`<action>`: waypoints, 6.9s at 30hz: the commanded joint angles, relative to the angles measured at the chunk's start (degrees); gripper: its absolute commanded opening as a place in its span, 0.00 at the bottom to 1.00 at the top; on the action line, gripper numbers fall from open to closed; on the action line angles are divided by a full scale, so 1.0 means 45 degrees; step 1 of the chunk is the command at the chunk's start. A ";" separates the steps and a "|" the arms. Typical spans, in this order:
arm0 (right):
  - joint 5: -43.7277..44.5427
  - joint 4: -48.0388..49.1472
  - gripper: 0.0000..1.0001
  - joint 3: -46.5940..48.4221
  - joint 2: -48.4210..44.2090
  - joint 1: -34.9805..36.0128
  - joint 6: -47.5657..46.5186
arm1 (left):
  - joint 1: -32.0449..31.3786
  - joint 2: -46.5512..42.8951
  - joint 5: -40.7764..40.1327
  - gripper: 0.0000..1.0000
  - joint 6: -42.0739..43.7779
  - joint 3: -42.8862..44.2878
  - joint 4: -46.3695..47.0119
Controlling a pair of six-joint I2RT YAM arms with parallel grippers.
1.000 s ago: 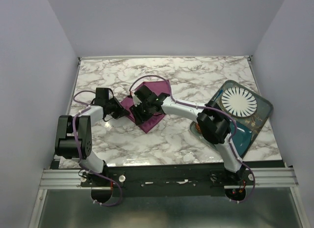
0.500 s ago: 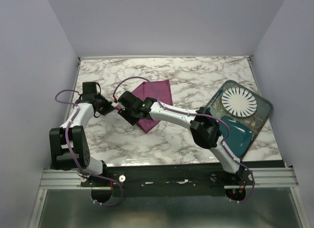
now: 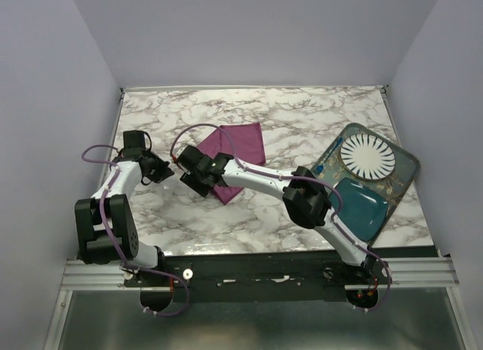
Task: Fold the napkin, place the utensils inside, and roll it up
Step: Roll the napkin with the utensil
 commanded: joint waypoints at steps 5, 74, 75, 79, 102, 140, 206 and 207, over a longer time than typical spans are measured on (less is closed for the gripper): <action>-0.0124 -0.0288 0.59 0.0391 0.0915 0.0061 0.0181 | 0.0354 -0.0461 0.0515 0.00 0.0446 -0.0223 -0.0047; -0.8210 0.1216 0.01 -0.1112 0.0408 -0.2498 0.2409 | -0.2517 0.2116 0.0145 0.34 -0.1703 -0.2489 0.4466; -0.8229 0.1197 0.01 -0.1151 0.0370 -0.2517 0.2369 | -0.2517 0.2058 0.0086 0.23 -0.1702 -0.2470 0.4408; -0.8113 0.1100 0.00 -0.1191 0.0252 -0.2498 0.2154 | -0.2537 0.1902 -0.0129 0.00 -0.1624 -0.2255 0.3881; -0.2473 0.1548 0.68 -0.2966 -0.1858 -0.0702 0.0787 | -0.2927 0.1960 0.0065 0.00 -0.1800 -0.0282 0.1009; -0.0953 0.2311 0.01 -0.3534 -0.1387 0.0239 0.0723 | -0.2673 0.1901 0.0067 0.00 -0.0493 -0.0029 0.0794; -1.1609 0.1666 0.13 -0.2109 -0.0704 -0.3827 0.3484 | -0.3689 0.3171 -0.0071 0.00 -0.0608 0.0480 0.0931; -1.1202 0.1627 0.19 -0.2167 -0.0937 -0.3768 0.3173 | -0.3670 0.3171 0.0026 0.00 -0.0628 0.0480 0.0873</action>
